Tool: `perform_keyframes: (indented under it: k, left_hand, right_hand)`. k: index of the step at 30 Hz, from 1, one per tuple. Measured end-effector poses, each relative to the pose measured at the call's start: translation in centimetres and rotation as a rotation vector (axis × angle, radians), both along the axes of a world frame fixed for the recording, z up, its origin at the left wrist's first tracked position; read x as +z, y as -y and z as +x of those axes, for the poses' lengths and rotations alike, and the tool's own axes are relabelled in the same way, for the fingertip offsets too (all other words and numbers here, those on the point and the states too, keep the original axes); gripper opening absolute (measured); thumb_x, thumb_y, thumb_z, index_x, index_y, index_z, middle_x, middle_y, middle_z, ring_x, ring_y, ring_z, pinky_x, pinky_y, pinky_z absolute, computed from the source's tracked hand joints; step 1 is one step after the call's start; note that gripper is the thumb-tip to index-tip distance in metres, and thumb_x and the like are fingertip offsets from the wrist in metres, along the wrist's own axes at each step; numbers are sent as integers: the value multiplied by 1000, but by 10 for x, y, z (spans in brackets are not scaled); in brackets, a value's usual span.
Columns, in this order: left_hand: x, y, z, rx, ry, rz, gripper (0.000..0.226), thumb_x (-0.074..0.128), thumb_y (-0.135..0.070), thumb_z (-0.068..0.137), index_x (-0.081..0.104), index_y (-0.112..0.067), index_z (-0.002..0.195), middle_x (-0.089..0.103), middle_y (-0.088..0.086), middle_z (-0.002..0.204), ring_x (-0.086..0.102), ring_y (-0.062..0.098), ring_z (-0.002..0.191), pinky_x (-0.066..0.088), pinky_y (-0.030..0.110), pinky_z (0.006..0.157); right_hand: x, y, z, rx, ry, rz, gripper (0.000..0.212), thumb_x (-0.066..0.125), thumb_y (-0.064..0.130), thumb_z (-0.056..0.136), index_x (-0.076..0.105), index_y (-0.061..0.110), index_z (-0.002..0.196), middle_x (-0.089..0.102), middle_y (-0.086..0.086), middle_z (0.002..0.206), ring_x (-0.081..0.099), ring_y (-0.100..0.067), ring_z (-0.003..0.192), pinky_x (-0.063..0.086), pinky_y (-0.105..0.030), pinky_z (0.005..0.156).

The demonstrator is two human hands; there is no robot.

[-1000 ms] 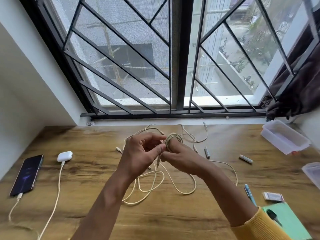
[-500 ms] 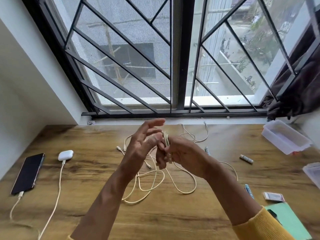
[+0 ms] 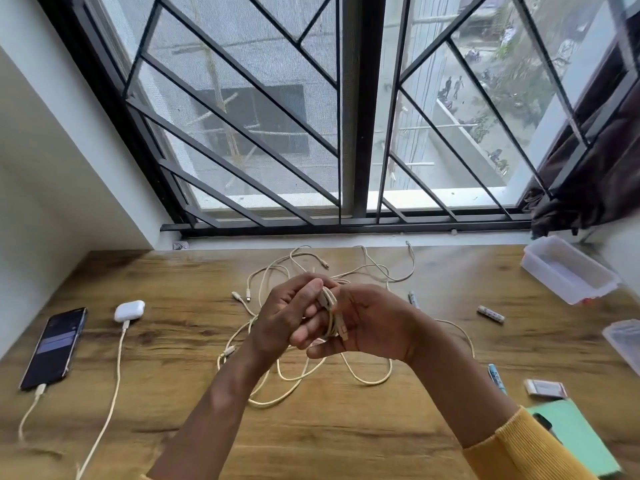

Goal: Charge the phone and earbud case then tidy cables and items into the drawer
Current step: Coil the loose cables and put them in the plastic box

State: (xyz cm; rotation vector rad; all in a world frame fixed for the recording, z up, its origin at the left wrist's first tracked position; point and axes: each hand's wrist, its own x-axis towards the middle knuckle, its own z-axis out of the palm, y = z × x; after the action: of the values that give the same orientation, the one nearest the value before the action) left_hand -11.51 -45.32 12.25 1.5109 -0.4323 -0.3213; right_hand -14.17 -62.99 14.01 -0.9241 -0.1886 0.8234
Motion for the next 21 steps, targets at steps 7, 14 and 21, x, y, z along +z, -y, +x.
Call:
perform_keyframes:
  k: [7,14,21]
  left_hand:
    - [-6,-8,3,-32,-102,-117,24,63,-34,101,74,-14,107,45,45,77,45,38,74,44,26,55]
    - [-7,-17,11,13,-115,-127,27,65,-22,105,65,2,119,68,14,88,58,11,59,52,23,55]
    - [-9,-13,11,121,-40,2,17,58,-15,107,70,-6,116,69,8,83,52,14,58,52,28,57]
  right_hand:
    - [9,-9,-3,-132,-116,-61,41,30,10,93,65,-7,108,73,-28,103,72,-30,85,62,-34,79]
    - [7,-17,3,-322,-155,-72,43,34,10,90,66,-8,111,74,-28,95,75,-28,76,62,-30,59]
    - [0,-29,3,-447,-73,-133,51,34,11,93,61,-18,125,67,-20,84,66,-21,68,58,-28,56]
